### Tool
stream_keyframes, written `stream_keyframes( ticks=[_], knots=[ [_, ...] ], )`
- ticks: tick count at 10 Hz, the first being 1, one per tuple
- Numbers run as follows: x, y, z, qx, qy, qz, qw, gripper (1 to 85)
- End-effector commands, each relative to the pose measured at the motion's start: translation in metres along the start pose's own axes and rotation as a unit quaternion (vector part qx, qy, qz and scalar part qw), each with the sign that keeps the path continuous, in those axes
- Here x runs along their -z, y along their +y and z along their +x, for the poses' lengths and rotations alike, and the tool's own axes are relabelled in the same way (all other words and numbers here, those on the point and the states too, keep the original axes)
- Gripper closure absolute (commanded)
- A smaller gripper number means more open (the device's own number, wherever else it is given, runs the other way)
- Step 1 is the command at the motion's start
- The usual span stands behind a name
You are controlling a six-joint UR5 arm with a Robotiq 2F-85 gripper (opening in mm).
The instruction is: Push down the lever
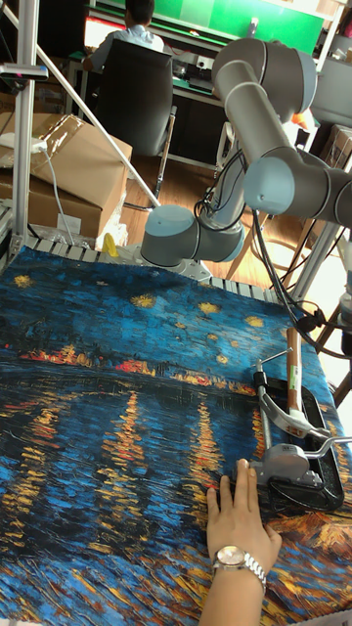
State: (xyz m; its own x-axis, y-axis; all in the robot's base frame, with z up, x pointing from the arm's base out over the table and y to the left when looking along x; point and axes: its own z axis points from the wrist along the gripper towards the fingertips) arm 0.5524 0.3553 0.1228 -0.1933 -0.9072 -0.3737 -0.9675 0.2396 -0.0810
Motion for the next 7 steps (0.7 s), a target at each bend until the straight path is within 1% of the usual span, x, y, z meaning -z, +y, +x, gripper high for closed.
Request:
stream_keyframes(
  ticks=[1, 3, 4, 5, 6, 7],
  knots=[
    [-0.01, -0.015, -0.015, -0.035, -0.032, 0.005, 0.9989, 66.7],
    [-0.019, -0.017, -0.021, -0.034, -0.02, -0.001, 0.9992, 66.7],
    [-0.021, -0.019, -0.023, -0.036, -0.016, 0.0, 0.9992, 66.7],
    [-0.026, -0.024, -0.022, -0.037, -0.008, 0.005, 0.9993, 66.7],
    [-0.032, -0.029, -0.023, -0.039, -0.012, 0.006, 0.9991, 66.7],
    [-0.034, -0.029, -0.026, -0.039, -0.018, 0.004, 0.9991, 66.7]
  ],
)
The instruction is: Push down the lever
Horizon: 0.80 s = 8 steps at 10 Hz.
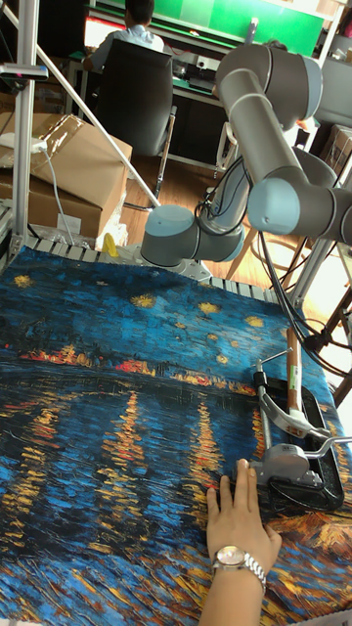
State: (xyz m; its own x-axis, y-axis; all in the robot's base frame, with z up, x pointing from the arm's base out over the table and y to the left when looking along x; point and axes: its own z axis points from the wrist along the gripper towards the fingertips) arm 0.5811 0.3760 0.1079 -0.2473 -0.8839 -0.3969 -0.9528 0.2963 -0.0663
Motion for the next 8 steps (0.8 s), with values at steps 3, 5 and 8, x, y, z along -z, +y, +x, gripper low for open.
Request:
stream_keyframes(
  ticks=[3, 5, 8],
  knots=[
    [-0.021, -0.001, -0.008, 0.004, 0.008, -0.006, 0.9999, 65.7],
    [-0.021, 0.009, -0.004, 0.013, 0.031, -0.015, 0.9993, 65.7],
    [-0.004, 0.019, 0.007, 0.046, 0.032, -0.047, 0.9973, 62.3]
  ],
)
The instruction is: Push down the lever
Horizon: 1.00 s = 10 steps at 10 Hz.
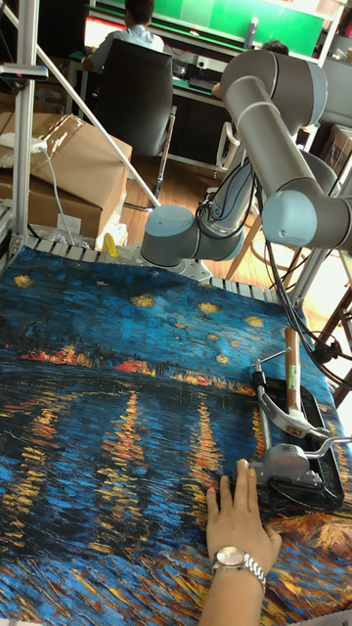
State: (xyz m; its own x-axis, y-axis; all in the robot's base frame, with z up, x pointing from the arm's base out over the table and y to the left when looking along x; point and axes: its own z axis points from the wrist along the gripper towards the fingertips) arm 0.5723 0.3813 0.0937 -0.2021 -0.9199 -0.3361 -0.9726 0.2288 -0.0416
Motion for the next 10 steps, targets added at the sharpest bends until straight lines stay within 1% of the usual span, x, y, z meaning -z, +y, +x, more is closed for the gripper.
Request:
stream_keyframes(
  ticks=[1, 4, 6, 7, 8, 10],
  knots=[
    [0.009, 0.009, 0.005, 0.019, 0.001, -0.023, 0.9996, 62.3],
    [0.002, 0.013, -0.002, 0.01, 0.0, -0.021, 0.9997, 62.3],
    [-0.007, 0.013, -0.007, 0.008, -0.005, -0.02, 0.9997, 62.3],
    [-0.011, 0.017, -0.01, 0.007, -0.002, -0.021, 0.9998, 62.3],
    [-0.012, 0.022, -0.01, 0.011, 0.003, -0.022, 0.9997, 62.3],
    [-0.002, 0.033, -0.003, 0.012, 0.022, -0.024, 0.9994, 62.0]
  ],
)
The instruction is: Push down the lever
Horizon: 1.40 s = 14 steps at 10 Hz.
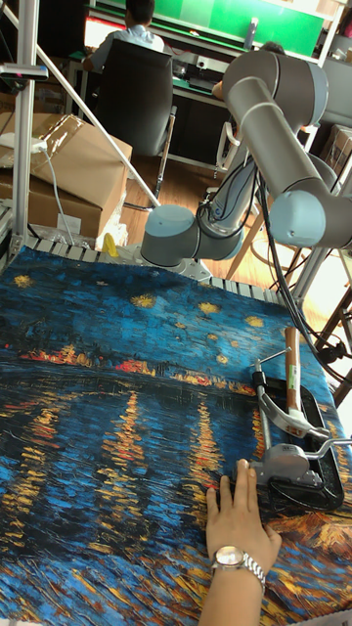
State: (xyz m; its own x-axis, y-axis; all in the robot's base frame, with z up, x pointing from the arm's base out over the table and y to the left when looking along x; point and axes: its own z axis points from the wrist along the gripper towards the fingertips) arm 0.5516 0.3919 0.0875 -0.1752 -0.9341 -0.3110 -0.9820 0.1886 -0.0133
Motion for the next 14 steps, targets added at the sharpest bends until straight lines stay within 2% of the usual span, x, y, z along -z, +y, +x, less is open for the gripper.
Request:
stream_keyframes(
  ticks=[1, 3, 5, 8, 12, 14],
  knots=[
    [0.001, 0.005, 0.003, -0.002, 0.012, 0.0, 0.9999, 62.3],
    [-0.014, -0.002, -0.002, -0.005, 0.004, 0.004, 1.0, 62.3],
    [-0.023, -0.003, -0.003, -0.016, 0.01, 0.016, 0.9997, 62.7],
    [-0.032, -0.008, 0.004, -0.002, 0.008, 0.023, 0.9997, 63.0],
    [-0.046, -0.008, 0.02, -0.009, 0.04, 0.029, 0.9988, 63.0],
    [-0.053, -0.011, 0.022, -0.009, 0.044, 0.033, 0.9985, 63.0]
  ],
)
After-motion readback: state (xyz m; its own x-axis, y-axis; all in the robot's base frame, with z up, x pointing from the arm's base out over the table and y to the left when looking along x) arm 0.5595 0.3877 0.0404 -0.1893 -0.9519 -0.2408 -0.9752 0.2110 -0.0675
